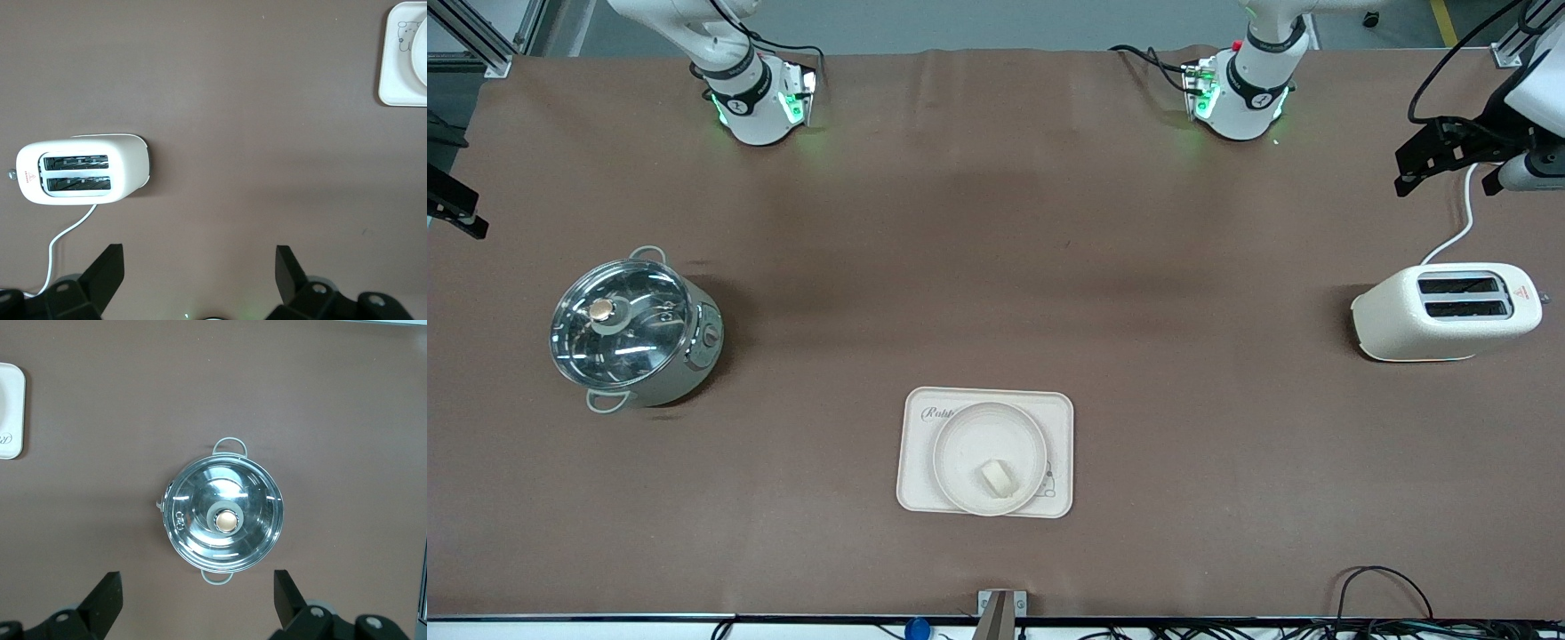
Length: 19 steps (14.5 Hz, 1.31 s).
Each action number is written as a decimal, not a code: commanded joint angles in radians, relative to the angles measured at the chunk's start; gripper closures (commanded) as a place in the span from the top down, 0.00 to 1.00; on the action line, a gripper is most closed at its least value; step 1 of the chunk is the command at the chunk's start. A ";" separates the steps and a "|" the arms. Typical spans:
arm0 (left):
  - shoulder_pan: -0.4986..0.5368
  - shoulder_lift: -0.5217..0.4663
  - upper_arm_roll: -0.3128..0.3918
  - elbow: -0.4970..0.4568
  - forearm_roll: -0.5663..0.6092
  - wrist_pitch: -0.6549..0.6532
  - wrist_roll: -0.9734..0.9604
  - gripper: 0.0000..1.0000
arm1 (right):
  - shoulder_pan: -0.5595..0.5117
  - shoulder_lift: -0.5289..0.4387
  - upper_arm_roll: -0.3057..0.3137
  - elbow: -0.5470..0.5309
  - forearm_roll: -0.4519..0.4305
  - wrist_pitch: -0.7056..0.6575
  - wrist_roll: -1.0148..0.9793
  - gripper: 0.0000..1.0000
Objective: Place bun in plate and plate on tray
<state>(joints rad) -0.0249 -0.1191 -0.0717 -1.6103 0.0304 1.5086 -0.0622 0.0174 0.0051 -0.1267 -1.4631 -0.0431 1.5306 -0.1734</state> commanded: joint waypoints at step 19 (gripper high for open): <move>0.002 -0.001 0.006 0.013 0.002 -0.021 0.021 1.00 | -0.025 -0.025 -0.010 0.036 0.028 -0.191 0.017 1.00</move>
<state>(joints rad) -0.0244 -0.1182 -0.0714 -1.6101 0.0304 1.5013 -0.0622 0.0102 -0.0010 -0.1365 -1.4275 -0.0408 1.3554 -0.1682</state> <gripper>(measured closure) 0.000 0.000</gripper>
